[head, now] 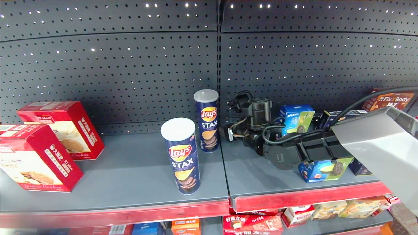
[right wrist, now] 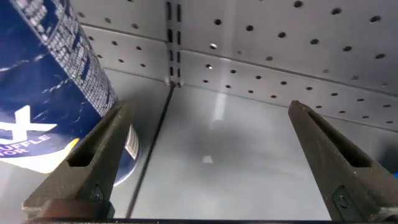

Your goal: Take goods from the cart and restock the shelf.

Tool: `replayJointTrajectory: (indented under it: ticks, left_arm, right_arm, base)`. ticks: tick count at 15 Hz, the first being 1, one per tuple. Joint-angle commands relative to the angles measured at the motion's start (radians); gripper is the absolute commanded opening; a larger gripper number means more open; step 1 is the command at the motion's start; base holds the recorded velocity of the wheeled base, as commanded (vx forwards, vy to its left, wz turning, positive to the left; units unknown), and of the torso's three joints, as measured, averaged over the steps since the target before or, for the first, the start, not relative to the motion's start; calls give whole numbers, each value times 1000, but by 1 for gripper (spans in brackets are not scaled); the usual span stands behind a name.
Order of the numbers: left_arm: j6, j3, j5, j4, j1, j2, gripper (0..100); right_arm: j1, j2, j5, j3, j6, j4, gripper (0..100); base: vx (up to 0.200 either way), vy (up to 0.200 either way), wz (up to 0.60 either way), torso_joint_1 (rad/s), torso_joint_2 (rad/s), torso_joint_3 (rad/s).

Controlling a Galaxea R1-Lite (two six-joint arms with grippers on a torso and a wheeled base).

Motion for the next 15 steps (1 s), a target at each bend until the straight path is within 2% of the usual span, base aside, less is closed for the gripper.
replayJointTrajectory:
  ticks: [1, 7, 11, 13, 14, 15]
  left_arm:
    - [0, 0, 0, 0, 1, 1, 100]
    - [0, 0, 0, 0, 1, 1, 100]
    - [0, 0, 0, 0, 1, 1, 100]
    - [0, 0, 0, 0, 1, 1, 100]
    - [0, 0, 0, 0, 1, 1, 100]
    - [0, 0, 0, 0, 1, 1, 100]
  right_arm:
    - [9, 2, 0, -1, 0, -1, 100]
    - [16, -7, -12, 10, 0, -1, 100]
    - [10, -101, -17, 14, -4, 4, 100]
    - [10, -161, -18, 45, -4, 7, 100]
    - [13, -287, -32, 149, -11, 4, 100]
    - [7, -340, -64, 188, -11, -1, 100]
  base:
    - [0, 0, 0, 0, 0, 0]
    - [0, 0, 0, 0, 0, 0]
    - [0, 0, 0, 0, 0, 0]
    - [0, 0, 0, 0, 0, 0]
    - [0, 0, 0, 0, 0, 0]
    - [0, 0, 0, 0, 0, 0]
